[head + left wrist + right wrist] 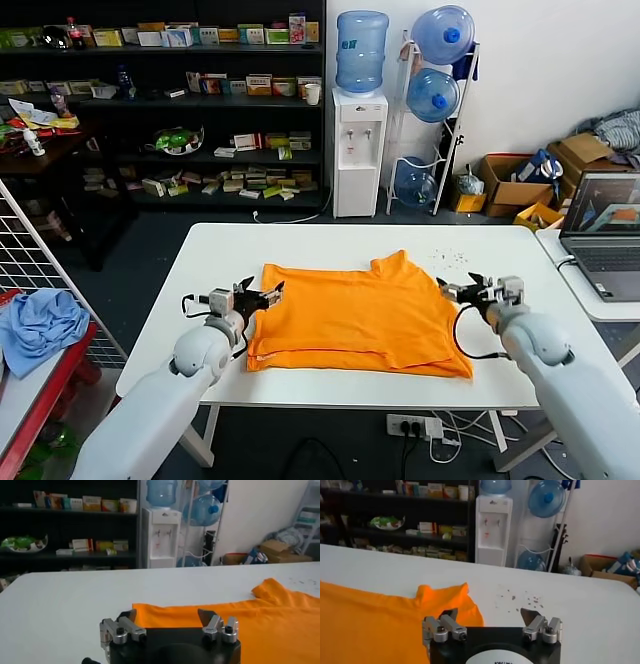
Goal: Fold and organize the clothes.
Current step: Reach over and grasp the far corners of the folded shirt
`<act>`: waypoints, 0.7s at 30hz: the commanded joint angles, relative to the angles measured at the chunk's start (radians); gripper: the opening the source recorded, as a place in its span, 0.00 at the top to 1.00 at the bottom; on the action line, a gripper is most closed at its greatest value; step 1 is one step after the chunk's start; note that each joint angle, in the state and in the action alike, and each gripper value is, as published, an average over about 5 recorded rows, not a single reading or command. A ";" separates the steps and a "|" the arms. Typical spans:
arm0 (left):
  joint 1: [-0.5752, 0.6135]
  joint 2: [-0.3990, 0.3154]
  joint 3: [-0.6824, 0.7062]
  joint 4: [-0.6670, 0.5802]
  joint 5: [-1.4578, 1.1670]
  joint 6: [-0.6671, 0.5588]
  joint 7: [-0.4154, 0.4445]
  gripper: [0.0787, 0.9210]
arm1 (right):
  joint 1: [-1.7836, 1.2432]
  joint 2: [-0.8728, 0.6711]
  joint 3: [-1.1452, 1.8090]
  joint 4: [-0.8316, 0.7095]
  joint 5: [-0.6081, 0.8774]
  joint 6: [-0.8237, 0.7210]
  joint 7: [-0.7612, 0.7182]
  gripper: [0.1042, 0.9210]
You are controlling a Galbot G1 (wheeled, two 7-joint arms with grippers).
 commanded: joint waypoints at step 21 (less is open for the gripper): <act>-0.238 -0.198 0.016 0.472 0.096 0.030 0.031 0.12 | 0.235 0.253 -0.051 -0.512 -0.203 0.083 -0.157 0.16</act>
